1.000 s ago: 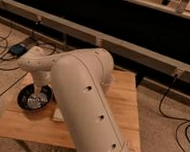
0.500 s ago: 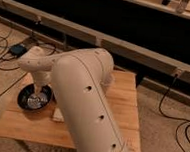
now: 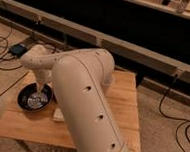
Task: Place the eraser on the white sponge
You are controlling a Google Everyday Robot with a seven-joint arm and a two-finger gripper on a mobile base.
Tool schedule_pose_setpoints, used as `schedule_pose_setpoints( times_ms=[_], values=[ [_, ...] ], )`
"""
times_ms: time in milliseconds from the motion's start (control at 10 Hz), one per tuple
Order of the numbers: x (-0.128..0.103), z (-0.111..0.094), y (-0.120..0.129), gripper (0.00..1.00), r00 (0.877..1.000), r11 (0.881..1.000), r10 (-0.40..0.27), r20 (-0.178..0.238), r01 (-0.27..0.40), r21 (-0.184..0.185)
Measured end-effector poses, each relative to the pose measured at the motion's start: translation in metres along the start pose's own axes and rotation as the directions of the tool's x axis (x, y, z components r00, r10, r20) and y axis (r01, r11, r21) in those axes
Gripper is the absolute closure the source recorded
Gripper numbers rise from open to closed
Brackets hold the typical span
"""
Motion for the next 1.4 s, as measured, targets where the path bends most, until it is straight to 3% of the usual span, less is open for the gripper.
schedule_pose_setpoints(
  times_ms=[400, 600, 900, 1400],
  values=[
    [-0.013, 0.007, -0.074, 0.20, 0.990, 0.990, 0.140, -0.015, -0.141, -0.013],
    [-0.011, 0.010, -0.110, 0.20, 0.975, 0.974, 0.222, -0.007, -0.222, -0.034],
    [0.011, 0.021, -0.120, 0.20, 0.954, 0.952, 0.300, -0.013, -0.301, -0.058],
    [0.039, 0.045, -0.125, 0.20, 0.928, 0.925, 0.371, -0.042, -0.373, -0.072]
  ],
)
